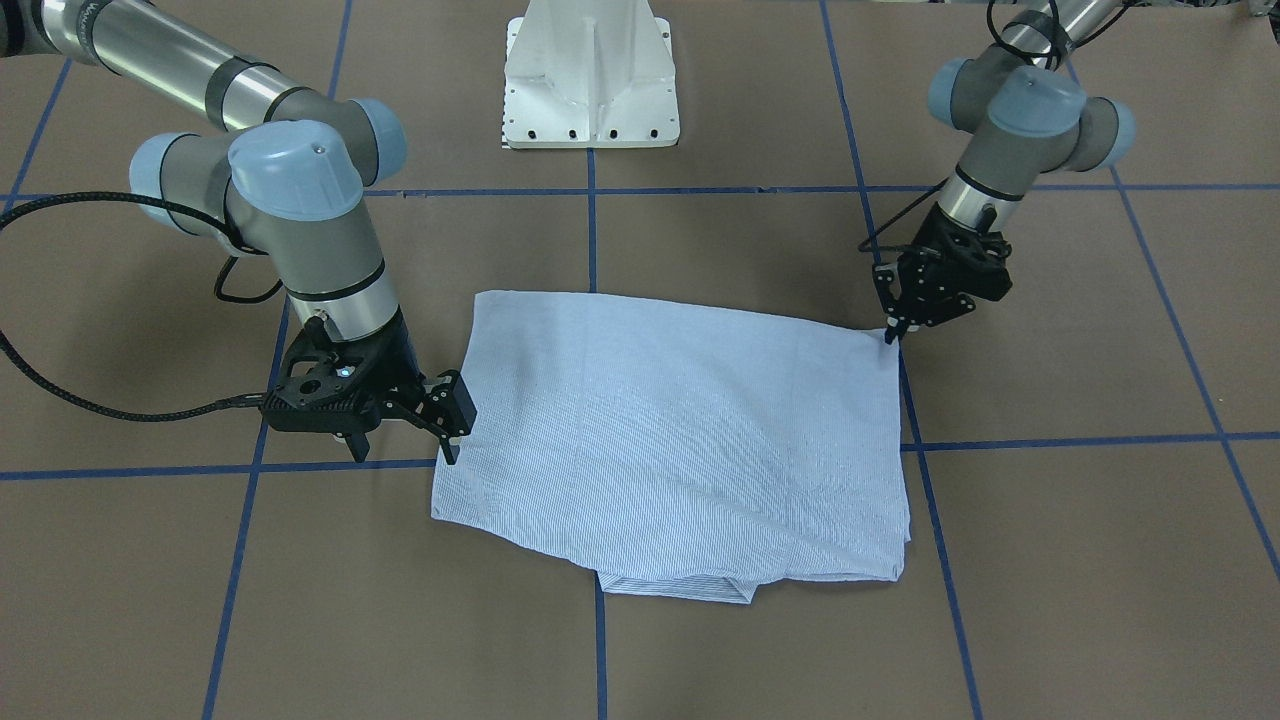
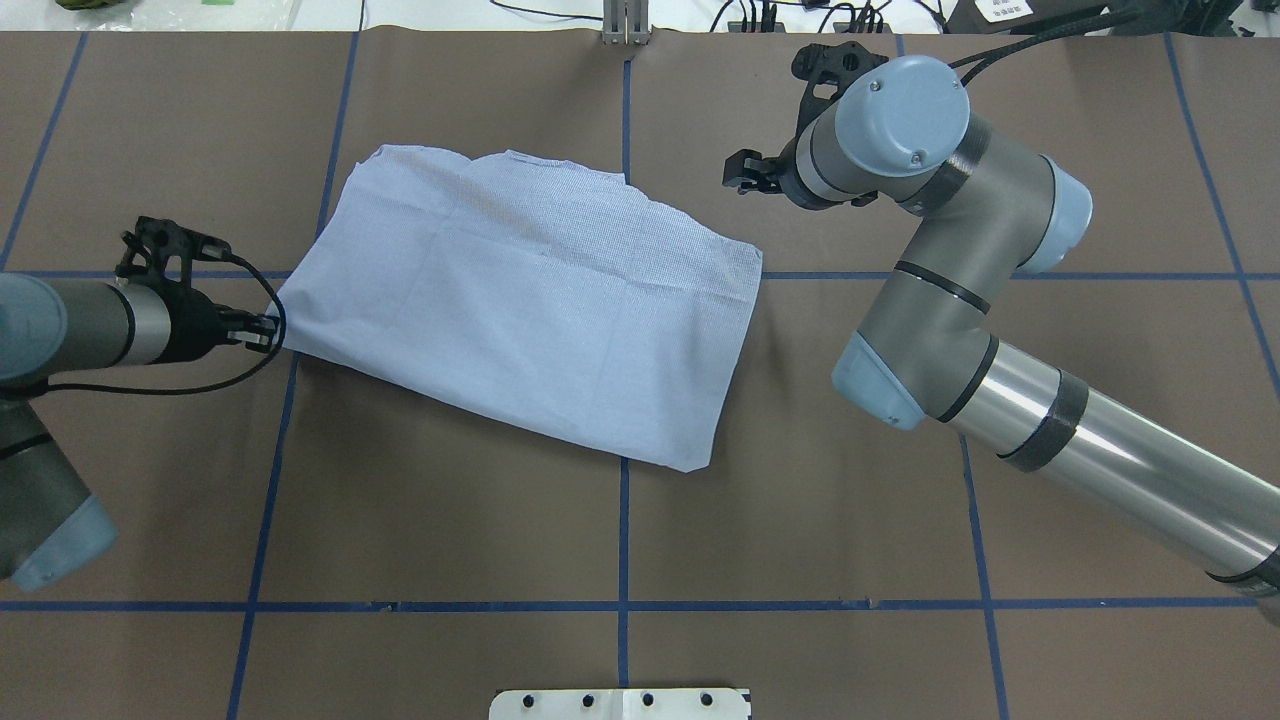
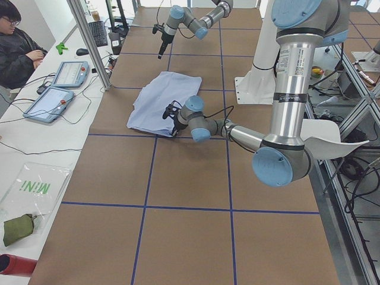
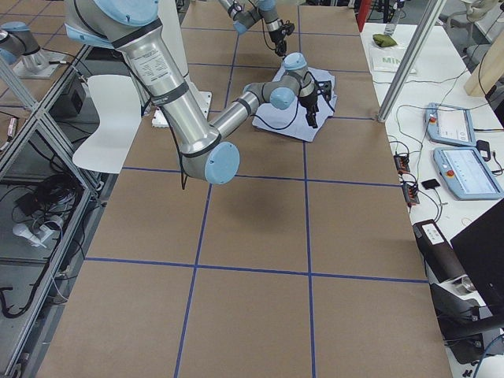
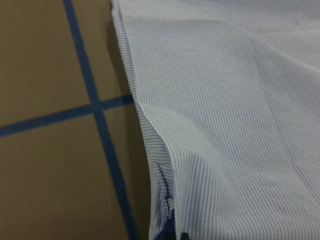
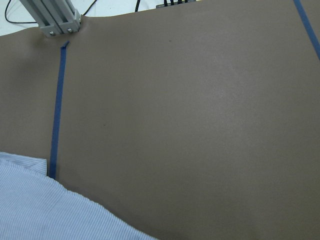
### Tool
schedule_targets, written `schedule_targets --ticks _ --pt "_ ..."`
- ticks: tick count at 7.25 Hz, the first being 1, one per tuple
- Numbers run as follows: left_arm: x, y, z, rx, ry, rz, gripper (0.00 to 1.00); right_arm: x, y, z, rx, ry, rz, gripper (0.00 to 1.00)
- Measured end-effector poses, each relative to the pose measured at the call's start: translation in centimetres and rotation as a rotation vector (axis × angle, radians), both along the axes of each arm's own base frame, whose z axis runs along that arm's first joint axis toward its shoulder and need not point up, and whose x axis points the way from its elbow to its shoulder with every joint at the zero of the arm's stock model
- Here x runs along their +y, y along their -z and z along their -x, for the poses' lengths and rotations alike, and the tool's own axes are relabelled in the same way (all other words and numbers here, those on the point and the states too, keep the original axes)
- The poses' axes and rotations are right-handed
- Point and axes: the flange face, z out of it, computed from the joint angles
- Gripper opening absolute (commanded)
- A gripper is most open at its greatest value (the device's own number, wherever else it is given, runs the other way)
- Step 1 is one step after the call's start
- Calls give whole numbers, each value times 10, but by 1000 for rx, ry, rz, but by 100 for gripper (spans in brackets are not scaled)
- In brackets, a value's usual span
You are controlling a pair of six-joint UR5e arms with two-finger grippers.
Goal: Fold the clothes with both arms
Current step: 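Grasp the side edge with the left gripper and drag it, rotating the shirt, then lower the right gripper onto the shirt edge nearest it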
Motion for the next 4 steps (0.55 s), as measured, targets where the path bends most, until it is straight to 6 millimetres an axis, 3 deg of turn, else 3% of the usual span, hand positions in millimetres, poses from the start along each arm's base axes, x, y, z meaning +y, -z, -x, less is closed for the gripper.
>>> schedule_targets --ticks 2,4 --pt "-106 -22 9 -114 56 -36 0 16 14 16 -33 -21 12 100" --pt "-212 -12 -13 -222 147 -39 0 39 35 41 -74 -45 20 100"
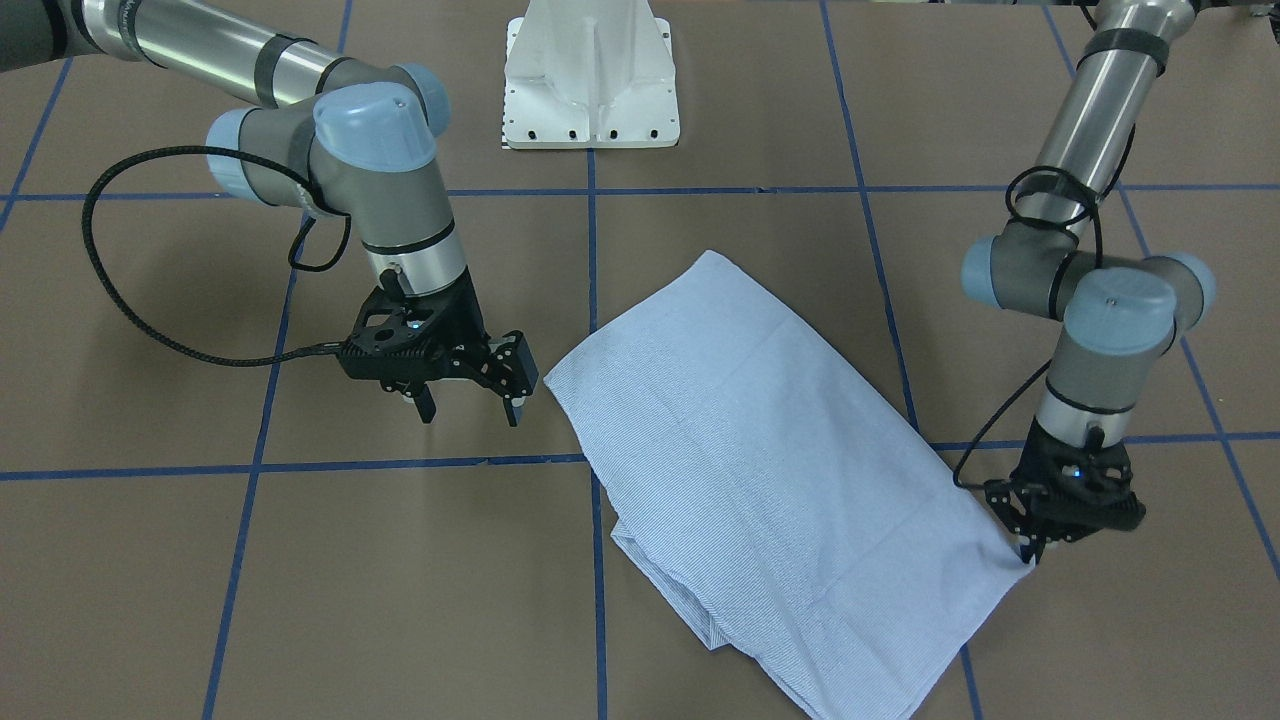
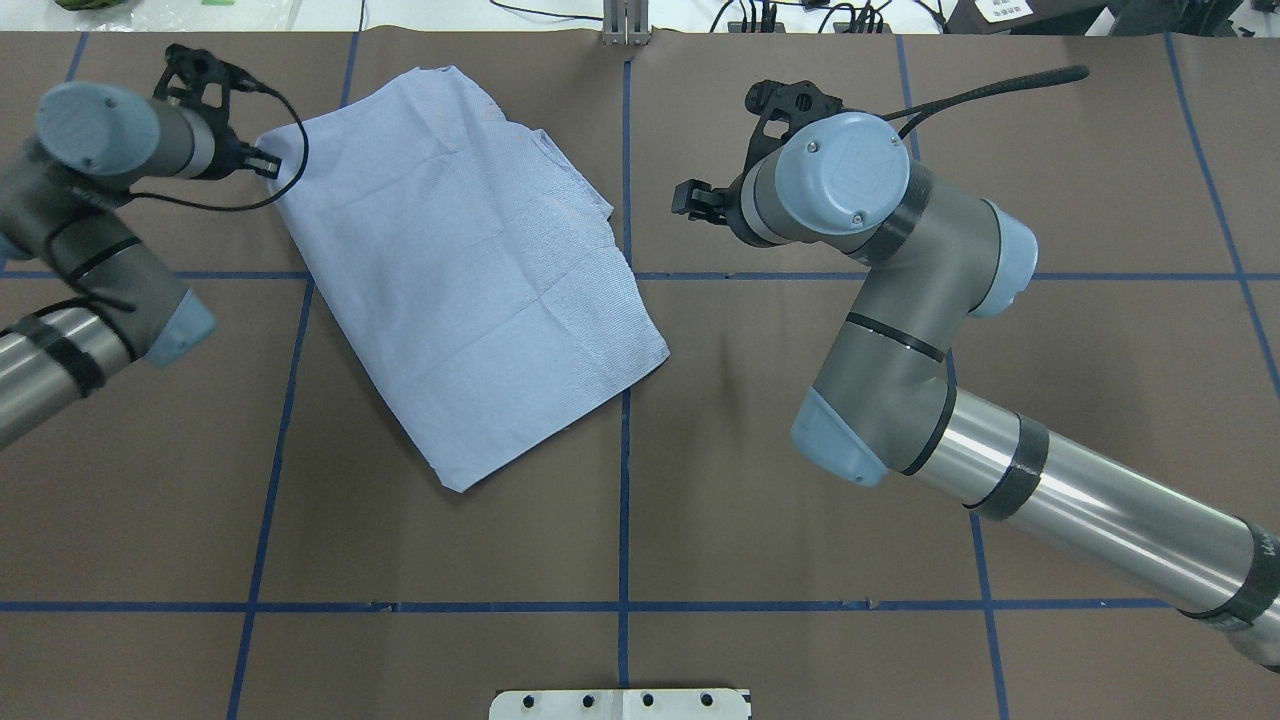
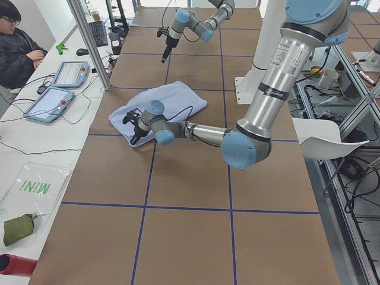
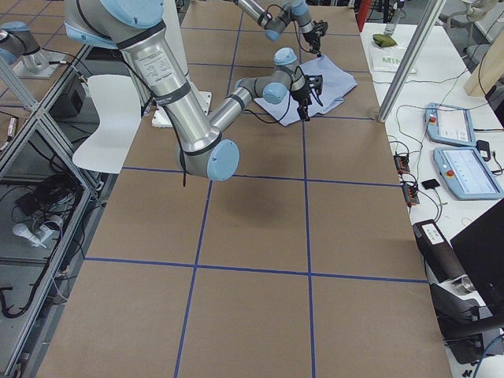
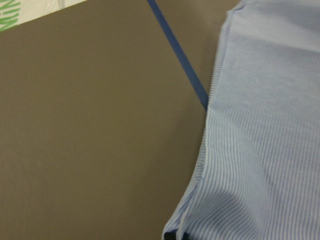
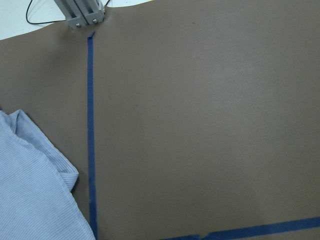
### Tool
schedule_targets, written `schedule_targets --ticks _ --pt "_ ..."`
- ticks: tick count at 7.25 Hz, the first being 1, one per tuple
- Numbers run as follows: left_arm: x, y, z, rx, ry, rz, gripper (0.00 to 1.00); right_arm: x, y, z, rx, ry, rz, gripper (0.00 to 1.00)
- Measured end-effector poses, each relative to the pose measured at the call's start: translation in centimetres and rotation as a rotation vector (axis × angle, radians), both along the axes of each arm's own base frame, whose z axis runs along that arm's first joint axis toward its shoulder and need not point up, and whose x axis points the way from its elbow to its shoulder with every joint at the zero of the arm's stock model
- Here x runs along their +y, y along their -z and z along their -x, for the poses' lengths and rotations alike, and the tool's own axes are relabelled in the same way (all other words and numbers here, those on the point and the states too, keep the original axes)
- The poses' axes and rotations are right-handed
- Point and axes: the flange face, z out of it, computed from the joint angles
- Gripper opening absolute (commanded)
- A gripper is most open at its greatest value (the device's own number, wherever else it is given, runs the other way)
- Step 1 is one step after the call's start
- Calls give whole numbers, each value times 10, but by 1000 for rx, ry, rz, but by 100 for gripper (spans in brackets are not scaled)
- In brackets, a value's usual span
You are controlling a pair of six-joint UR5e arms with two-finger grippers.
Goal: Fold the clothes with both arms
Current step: 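Lower the right gripper onto the shirt edge nearest it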
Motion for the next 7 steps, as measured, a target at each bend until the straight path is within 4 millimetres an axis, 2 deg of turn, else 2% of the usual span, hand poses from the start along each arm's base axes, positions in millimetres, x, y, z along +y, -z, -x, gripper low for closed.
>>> schedule_targets --ticks 1,2,3,4,5,7 --pt "-38 20 -16 -31 31 -3 0 11 13 13 -23 -10 3 100" --pt "-57 39 -26 -38 42 -8 95 20 26 23 -44 -13 7 100" --pt "-63 48 -29 -34 41 -14 100 29 40 34 -59 -11 13 100" --pt "-58 52 -25 -17 30 -29 100 39 54 46 -59 -17 40 100" --pt "-42 50 -16 13 6 -47 100 54 64 62 -44 -41 88 100" --pt "-5 43 1 65 -40 -65 100 90 69 96 -48 -115 212 100"
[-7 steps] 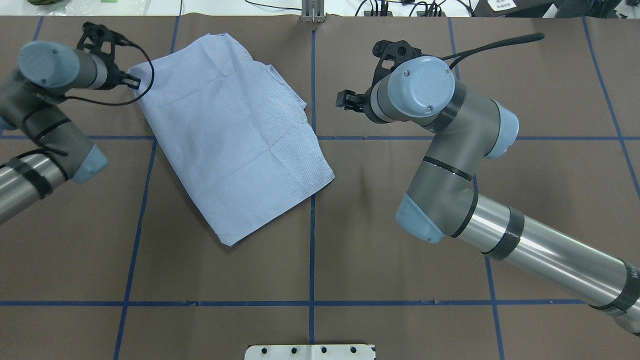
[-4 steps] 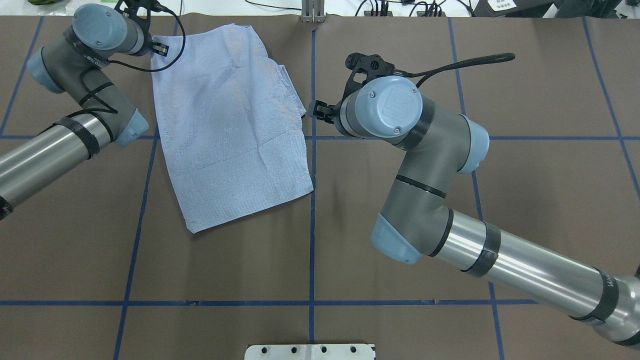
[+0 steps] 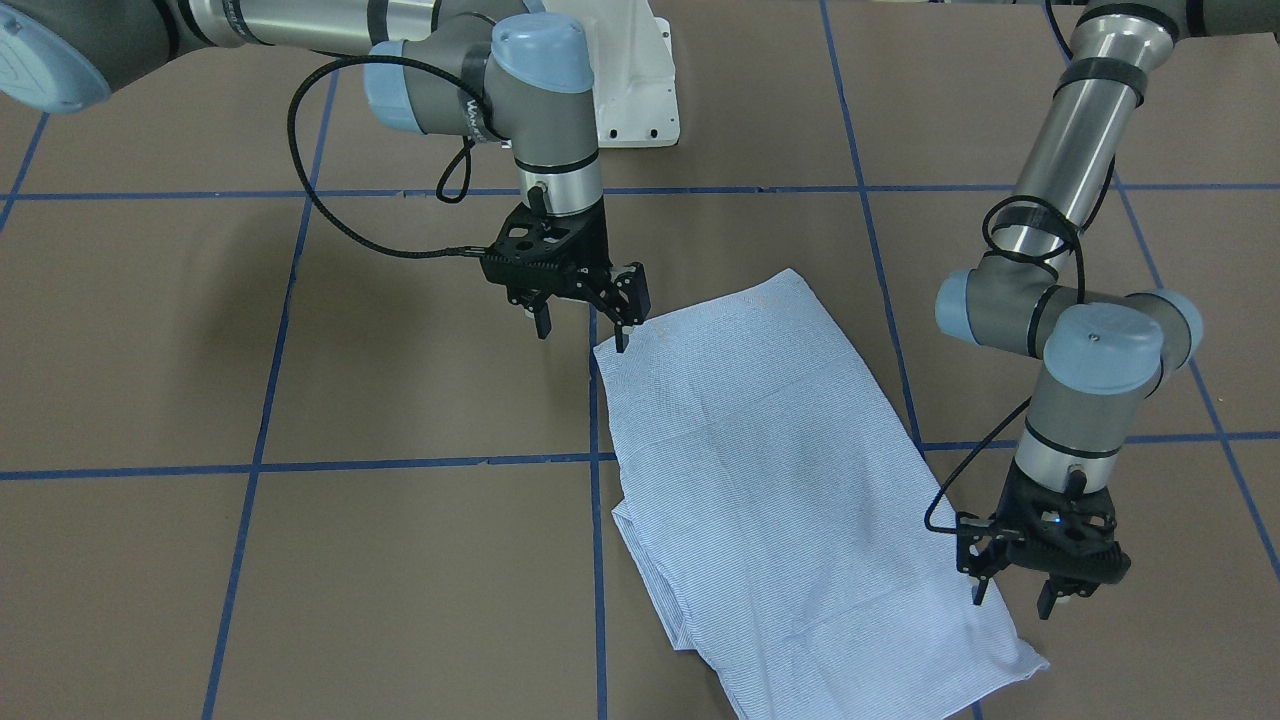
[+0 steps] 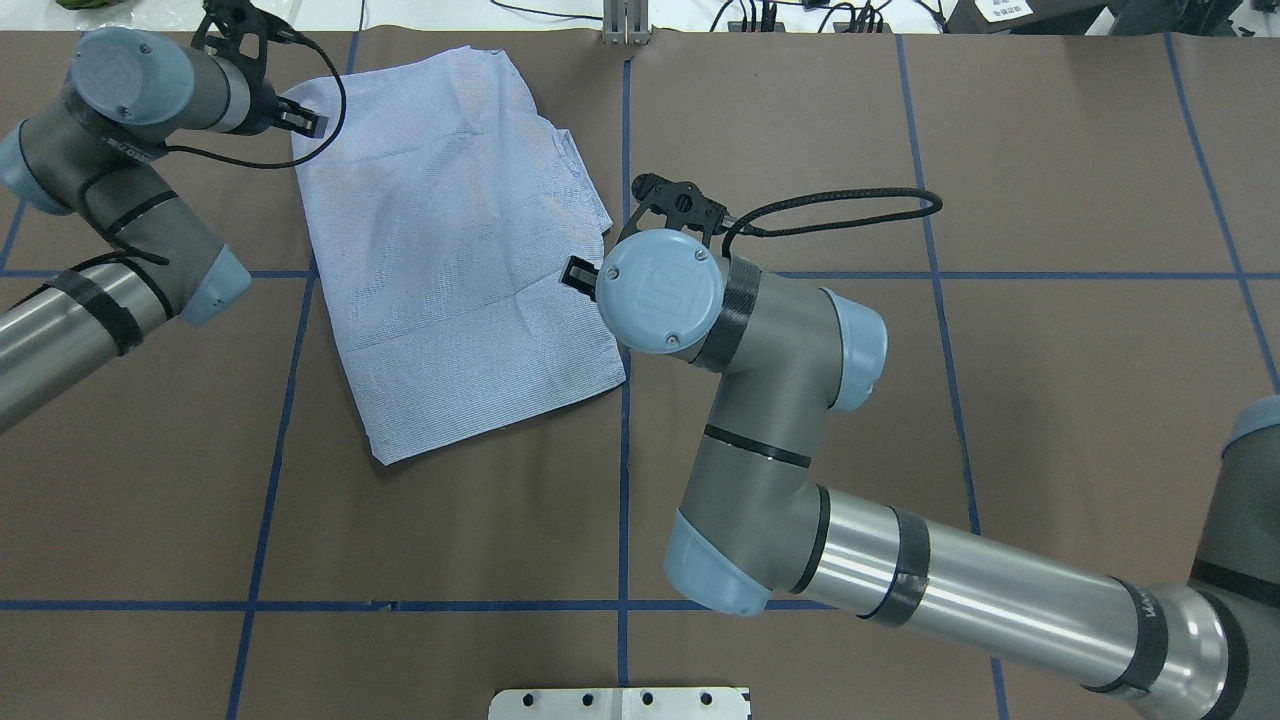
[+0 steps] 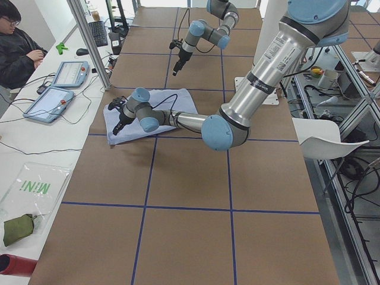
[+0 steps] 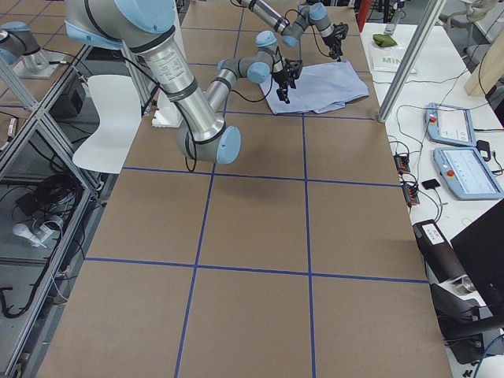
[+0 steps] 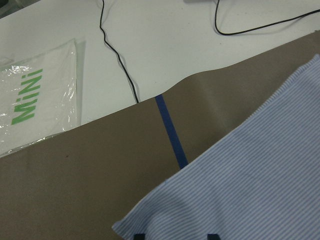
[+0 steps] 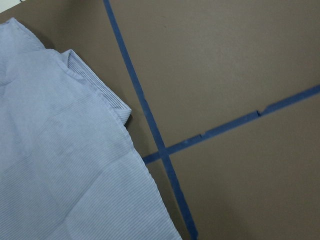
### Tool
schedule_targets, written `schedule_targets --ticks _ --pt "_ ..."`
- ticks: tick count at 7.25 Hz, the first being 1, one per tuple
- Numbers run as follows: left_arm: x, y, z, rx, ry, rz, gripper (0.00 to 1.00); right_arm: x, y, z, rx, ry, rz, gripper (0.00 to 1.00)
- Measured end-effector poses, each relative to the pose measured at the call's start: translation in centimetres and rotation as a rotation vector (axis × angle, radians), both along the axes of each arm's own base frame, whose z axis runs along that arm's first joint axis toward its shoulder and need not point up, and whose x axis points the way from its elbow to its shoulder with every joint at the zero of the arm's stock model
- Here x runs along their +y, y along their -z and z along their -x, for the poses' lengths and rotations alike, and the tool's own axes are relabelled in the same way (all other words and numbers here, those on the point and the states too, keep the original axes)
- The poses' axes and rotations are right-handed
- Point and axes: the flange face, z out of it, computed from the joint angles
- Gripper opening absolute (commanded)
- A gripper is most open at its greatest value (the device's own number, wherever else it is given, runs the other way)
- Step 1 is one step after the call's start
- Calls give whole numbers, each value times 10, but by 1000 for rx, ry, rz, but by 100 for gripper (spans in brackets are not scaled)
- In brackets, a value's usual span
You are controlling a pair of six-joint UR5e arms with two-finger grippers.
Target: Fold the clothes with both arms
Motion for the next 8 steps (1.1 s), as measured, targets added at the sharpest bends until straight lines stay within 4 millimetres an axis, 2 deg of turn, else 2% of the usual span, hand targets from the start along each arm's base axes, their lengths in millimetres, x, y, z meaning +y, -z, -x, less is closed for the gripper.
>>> schedule_targets --ticks 2,3,5,8 --pt "11 -1 2 16 -10 -4 100 26 -1 29 -18 -23 74 100" --pt "13 1 1 21 -12 -6 100 29 2 46 -12 -26 93 100" --pt "14 0 0 21 -13 -5 100 20 10 83 14 -37 121 98" --pt "16 0 1 23 -14 -7 100 9 5 104 39 -64 111 97"
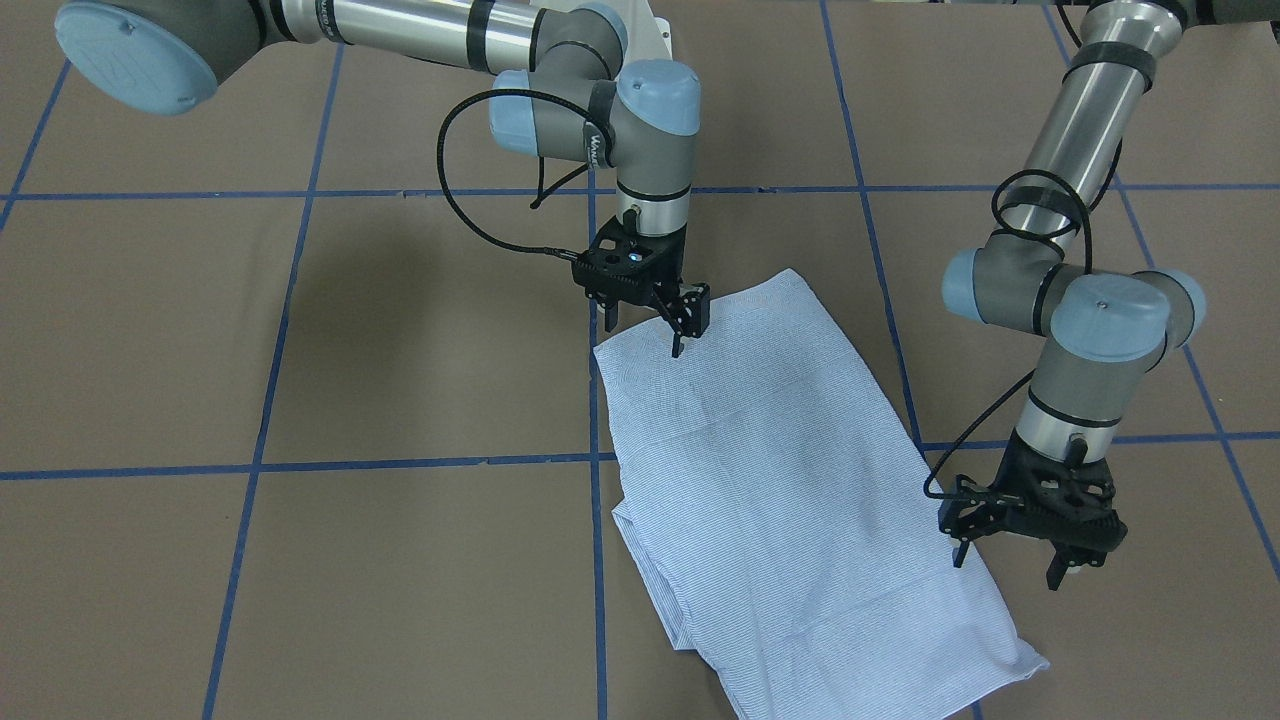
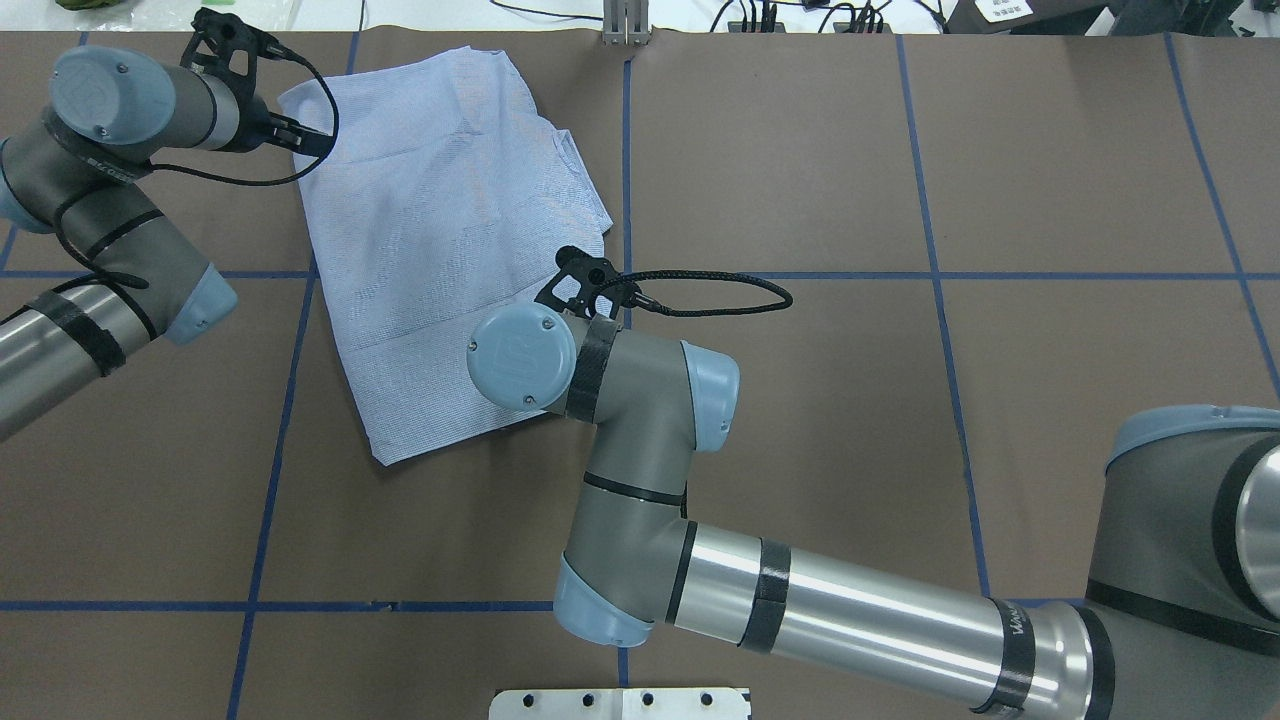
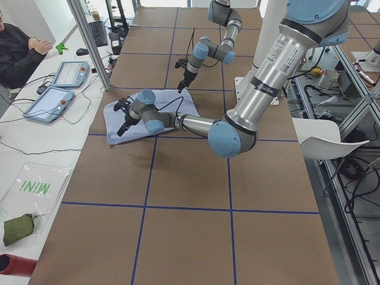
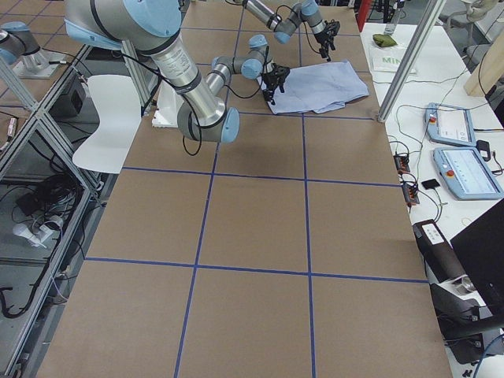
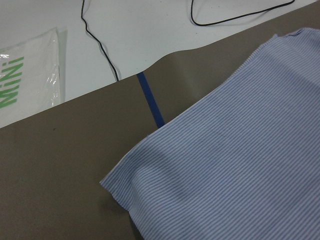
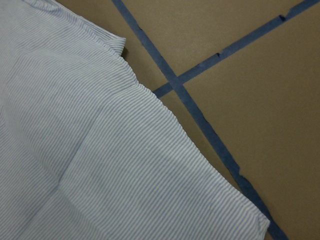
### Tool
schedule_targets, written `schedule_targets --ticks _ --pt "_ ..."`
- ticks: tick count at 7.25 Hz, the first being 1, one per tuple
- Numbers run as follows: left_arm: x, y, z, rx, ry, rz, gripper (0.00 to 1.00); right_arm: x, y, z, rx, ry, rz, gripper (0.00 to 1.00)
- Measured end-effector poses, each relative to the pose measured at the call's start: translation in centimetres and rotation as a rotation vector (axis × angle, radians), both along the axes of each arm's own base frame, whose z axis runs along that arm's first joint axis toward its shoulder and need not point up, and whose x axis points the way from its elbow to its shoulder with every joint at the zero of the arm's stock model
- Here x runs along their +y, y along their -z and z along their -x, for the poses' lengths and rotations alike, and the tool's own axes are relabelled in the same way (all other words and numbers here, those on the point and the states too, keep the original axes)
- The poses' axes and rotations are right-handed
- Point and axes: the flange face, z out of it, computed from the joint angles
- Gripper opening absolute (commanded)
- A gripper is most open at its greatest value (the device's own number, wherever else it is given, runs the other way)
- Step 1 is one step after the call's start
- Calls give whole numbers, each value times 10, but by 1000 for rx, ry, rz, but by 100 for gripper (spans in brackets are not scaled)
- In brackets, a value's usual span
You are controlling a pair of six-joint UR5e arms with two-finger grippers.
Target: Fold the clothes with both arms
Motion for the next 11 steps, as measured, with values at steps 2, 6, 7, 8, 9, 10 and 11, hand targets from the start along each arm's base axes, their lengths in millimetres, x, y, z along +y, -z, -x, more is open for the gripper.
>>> schedule_targets --ticks 2,6,7,8,9,10,11 --pt "1 1 0 2 0 -3 100 -4 -8 12 7 -7 5 96" --pt "2 2 0 7 -11 0 100 1 -17 25 16 -21 33 61" --pt "2 2 0 8 -12 0 100 2 -16 27 13 -29 40 40" --pt "2 2 0 9 -13 0 100 4 -14 28 8 -36 42 26" --pt "2 2 0 9 -13 1 100 5 -12 30 7 -42 39 20" --pt "2 1 0 8 -13 1 100 6 -11 32 8 -48 37 0" --pt "2 1 0 8 -14 1 100 7 -11 33 8 -53 40 0"
